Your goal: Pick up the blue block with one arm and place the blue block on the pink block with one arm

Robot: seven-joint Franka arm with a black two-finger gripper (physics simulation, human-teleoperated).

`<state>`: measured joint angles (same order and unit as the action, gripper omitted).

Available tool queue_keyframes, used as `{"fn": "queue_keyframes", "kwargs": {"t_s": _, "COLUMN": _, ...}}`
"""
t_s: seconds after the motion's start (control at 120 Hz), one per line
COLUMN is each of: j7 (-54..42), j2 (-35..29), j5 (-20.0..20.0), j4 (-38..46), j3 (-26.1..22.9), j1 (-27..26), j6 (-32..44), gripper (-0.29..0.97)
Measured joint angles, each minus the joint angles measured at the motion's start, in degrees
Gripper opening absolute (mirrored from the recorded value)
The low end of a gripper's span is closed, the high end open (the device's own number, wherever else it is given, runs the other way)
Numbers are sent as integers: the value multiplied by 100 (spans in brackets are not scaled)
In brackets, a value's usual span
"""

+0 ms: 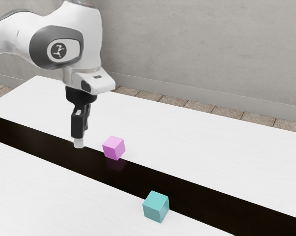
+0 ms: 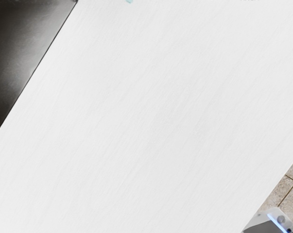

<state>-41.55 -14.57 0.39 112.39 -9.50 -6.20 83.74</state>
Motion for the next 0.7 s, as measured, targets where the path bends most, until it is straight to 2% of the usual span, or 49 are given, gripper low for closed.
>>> {"fn": "queue_keyframes", "kwargs": {"t_s": 0.175, "j7": -639, "j2": 333, "j5": -129, "j4": 348, "j3": -145, "j1": -411, "j6": 705, "gripper": 68}}
{"fn": "queue_keyframes", "kwargs": {"t_s": 0.292, "j7": -1011, "j2": 968, "j5": -148, "j4": 387, "j3": -323, "j1": -511, "j6": 1269, "gripper": 68}}
{"fn": "queue_keyframes", "kwargs": {"t_s": 0.492, "j7": -1541, "j2": 1412, "j5": -350, "j4": 407, "j3": -350, "j1": -680, "j6": 2100, "gripper": 68}}
{"fn": "queue_keyframes", "kwargs": {"t_s": 0.7, "j7": -1933, "j2": 2037, "j5": -394, "j4": 400, "j3": -362, "j1": -879, "j6": 2875, "gripper": 68}}
